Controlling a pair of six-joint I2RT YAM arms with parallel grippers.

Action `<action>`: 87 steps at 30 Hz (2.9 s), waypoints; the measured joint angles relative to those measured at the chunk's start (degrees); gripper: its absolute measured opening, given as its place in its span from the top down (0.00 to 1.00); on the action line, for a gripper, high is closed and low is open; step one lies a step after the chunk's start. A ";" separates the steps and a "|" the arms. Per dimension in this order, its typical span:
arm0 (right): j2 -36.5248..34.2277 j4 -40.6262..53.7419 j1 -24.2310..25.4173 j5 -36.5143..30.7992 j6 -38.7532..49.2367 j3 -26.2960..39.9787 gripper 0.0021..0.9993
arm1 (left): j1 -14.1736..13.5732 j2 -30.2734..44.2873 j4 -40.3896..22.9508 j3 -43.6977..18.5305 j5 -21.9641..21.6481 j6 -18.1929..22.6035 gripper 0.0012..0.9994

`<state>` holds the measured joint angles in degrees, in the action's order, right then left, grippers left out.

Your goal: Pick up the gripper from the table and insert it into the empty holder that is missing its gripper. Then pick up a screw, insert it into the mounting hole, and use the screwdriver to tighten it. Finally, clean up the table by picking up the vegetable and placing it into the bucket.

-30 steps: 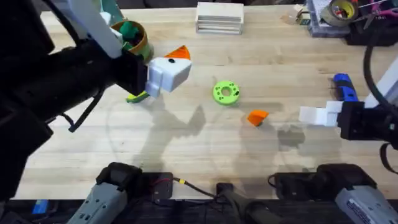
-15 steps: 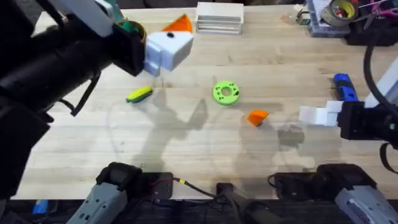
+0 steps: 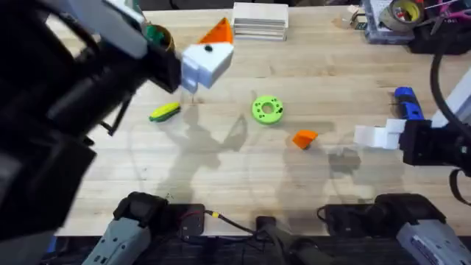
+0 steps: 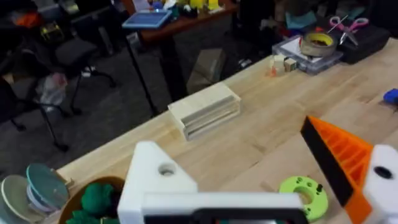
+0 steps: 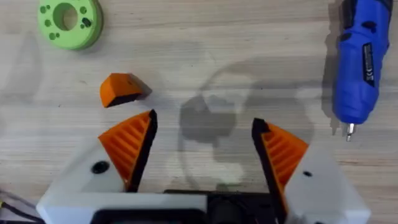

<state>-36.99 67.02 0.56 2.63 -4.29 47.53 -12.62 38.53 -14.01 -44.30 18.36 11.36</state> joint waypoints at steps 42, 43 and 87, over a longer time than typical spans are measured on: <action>-0.02 -0.02 0.00 0.00 0.02 0.00 0.01 | -0.37 -38.28 15.56 43.98 4.57 0.02 0.01; 0.00 -0.02 0.00 0.00 0.00 0.00 0.01 | -0.37 -38.28 12.63 43.98 4.58 -0.02 0.01; -0.01 0.00 0.00 0.00 0.00 0.00 0.01 | -0.37 -38.22 11.05 43.96 11.18 0.00 0.01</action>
<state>-37.01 67.02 0.56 2.63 -4.29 47.53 -12.99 0.32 -2.96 -0.34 29.54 11.35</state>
